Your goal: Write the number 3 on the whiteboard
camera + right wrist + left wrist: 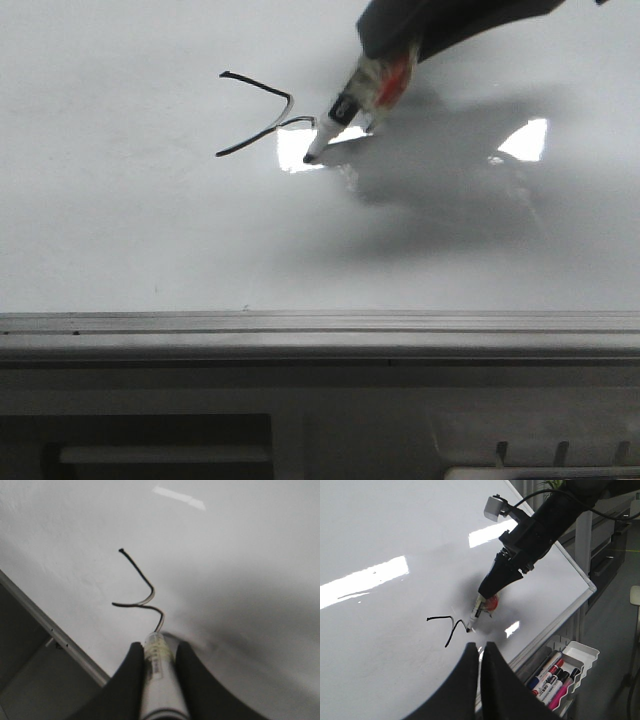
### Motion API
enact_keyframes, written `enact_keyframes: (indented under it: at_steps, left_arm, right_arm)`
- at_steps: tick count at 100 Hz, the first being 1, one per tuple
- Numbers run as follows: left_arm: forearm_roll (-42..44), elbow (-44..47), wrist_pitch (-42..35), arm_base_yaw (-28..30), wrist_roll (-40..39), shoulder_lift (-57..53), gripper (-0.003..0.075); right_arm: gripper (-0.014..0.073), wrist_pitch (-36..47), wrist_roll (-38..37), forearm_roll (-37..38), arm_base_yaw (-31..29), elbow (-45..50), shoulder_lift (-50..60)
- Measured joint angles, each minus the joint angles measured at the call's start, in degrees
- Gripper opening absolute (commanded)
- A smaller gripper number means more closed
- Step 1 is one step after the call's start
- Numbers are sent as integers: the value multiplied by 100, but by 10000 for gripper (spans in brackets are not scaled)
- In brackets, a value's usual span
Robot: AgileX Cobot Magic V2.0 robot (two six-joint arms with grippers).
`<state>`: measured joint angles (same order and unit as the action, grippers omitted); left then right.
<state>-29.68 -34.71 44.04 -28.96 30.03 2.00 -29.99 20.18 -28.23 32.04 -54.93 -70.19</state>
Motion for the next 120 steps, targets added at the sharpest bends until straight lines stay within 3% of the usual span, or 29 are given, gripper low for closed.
enact_keyframes:
  at_steps: [22,38,66,76,95,120]
  left_arm:
    - [20,0,0,0,0,0,-20]
    - [20,0,0,0,0,0,-20]
    - [20,0,-15,0,0,0,-11]
    - [-78,0,-104,3,0,26,78]
    - [-761,-280,59,13,182,764,413]
    - [-2153,-1211,1661,13,1535,2450,438]
  right_arm:
    - [-40,436,-201,0,718,235,-309]
    - [-41,491,-254,-36,835,235,-463]
    - [-41,-396,-32,94,1243,-584,461]
    - [-41,-467,371,94,1563,-940,911]
    - [-41,-1085,1221,107,1937,-1053,1216]
    - [-41,-1799,2494,187,2548,-1053,948]
